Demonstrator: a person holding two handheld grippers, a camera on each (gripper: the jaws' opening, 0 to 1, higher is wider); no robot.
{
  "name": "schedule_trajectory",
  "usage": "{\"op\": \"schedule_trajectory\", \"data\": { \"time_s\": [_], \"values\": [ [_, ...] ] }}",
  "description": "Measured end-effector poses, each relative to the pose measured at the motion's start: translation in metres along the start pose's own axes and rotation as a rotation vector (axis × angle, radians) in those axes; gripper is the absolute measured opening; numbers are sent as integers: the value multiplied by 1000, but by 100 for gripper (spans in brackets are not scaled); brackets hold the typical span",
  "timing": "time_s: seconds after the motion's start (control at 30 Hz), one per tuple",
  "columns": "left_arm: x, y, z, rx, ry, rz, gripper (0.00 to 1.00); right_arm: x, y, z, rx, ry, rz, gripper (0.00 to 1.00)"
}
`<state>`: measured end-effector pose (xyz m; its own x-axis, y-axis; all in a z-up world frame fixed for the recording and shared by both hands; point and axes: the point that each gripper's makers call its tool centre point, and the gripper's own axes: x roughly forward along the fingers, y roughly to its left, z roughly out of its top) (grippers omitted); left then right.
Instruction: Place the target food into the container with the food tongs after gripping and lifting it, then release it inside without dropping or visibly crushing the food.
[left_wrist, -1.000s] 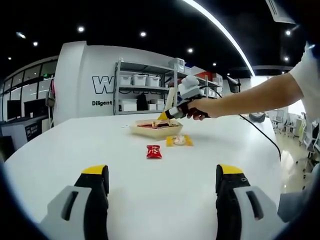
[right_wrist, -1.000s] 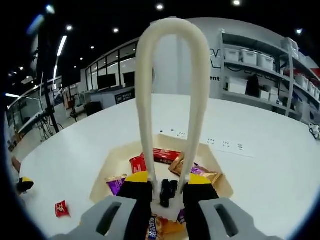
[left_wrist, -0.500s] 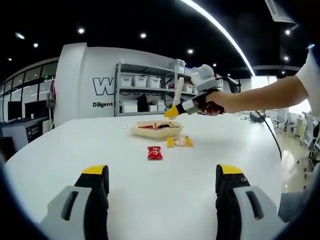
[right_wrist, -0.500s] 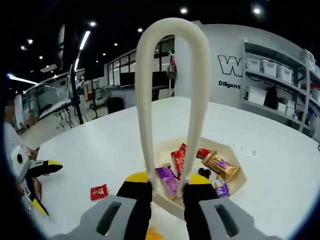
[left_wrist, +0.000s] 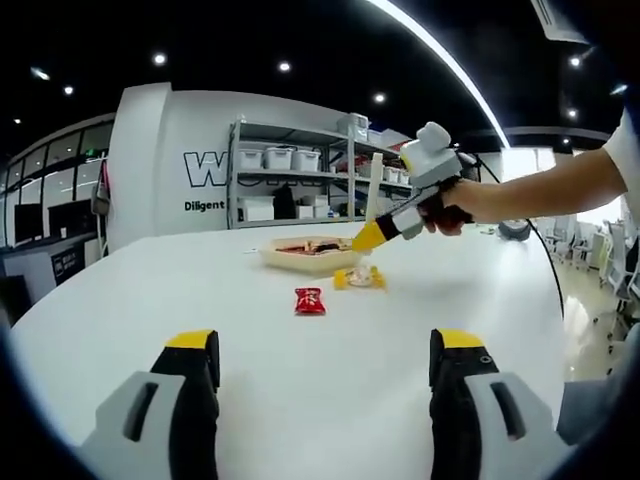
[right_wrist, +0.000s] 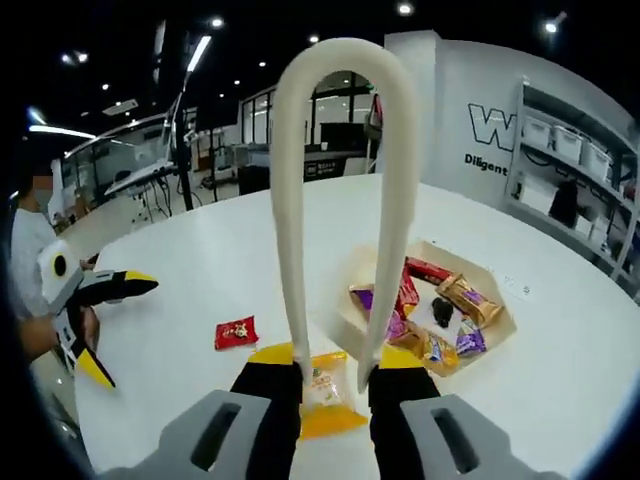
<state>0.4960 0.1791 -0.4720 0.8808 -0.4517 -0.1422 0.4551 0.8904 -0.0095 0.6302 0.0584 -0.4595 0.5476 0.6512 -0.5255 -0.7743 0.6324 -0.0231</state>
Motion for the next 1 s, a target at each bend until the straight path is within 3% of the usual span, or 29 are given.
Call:
{"op": "schedule_trajectory", "data": {
  "time_s": [0.1, 0.43, 0.77, 0.97, 1.0],
  "values": [
    [0, 1, 1, -4, -3, 3, 85, 5, 3, -8, -60, 26, 1, 22],
    [-1, 1, 2, -5, -9, 1, 84, 18, 6, -16, -118, 81, 5, 24],
    [-1, 0, 2, -3, -9, 2, 84, 23, 8, -19, -99, 155, 2, 12],
    [-1, -1, 1, -1, -3, 2, 83, 12, 15, -16, -35, 139, -14, 6],
    [-1, 0, 1, 0, -3, 2, 83, 7, 9, -13, -18, 125, -51, 6]
  ]
}}
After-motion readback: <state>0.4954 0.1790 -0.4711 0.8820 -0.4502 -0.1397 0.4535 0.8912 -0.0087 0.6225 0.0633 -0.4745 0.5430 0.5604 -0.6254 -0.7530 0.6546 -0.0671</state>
